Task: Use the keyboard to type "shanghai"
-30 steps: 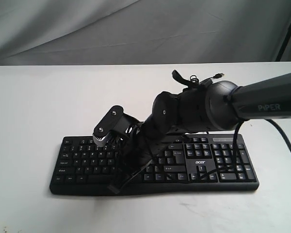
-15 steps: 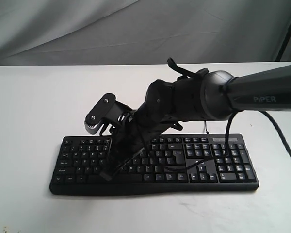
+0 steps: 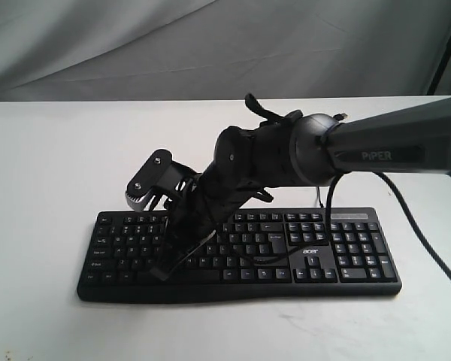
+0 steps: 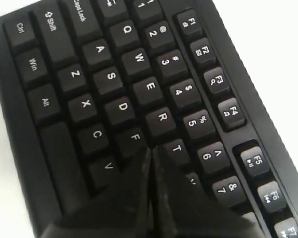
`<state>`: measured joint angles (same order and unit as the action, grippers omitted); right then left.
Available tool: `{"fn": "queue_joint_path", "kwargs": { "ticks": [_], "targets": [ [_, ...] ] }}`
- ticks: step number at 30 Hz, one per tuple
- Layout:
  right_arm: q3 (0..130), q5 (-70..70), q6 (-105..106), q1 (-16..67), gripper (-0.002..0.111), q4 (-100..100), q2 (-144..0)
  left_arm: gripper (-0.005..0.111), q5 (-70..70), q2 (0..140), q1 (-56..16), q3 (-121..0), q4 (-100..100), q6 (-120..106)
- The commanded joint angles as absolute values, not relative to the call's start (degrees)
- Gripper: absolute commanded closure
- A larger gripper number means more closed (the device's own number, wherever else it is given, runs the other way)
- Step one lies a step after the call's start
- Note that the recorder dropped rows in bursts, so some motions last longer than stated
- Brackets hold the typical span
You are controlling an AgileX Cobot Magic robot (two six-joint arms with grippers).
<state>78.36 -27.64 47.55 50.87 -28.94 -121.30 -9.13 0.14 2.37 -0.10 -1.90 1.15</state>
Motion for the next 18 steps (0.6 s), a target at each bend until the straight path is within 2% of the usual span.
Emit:
{"fn": "queue_joint_path", "kwargs": {
  "ticks": [1,18],
  "targets": [
    [78.83,-27.81,47.78,50.7,0.108,-28.83,-121.22,0.107,-8.82,0.0,2.0,0.0,-1.79,1.31],
    [78.71,-27.98,48.0,50.7,0.108,-29.04,-122.32,0.107,-8.82,0.0,2.0,0.0,-1.79,1.31]
  ]
}}
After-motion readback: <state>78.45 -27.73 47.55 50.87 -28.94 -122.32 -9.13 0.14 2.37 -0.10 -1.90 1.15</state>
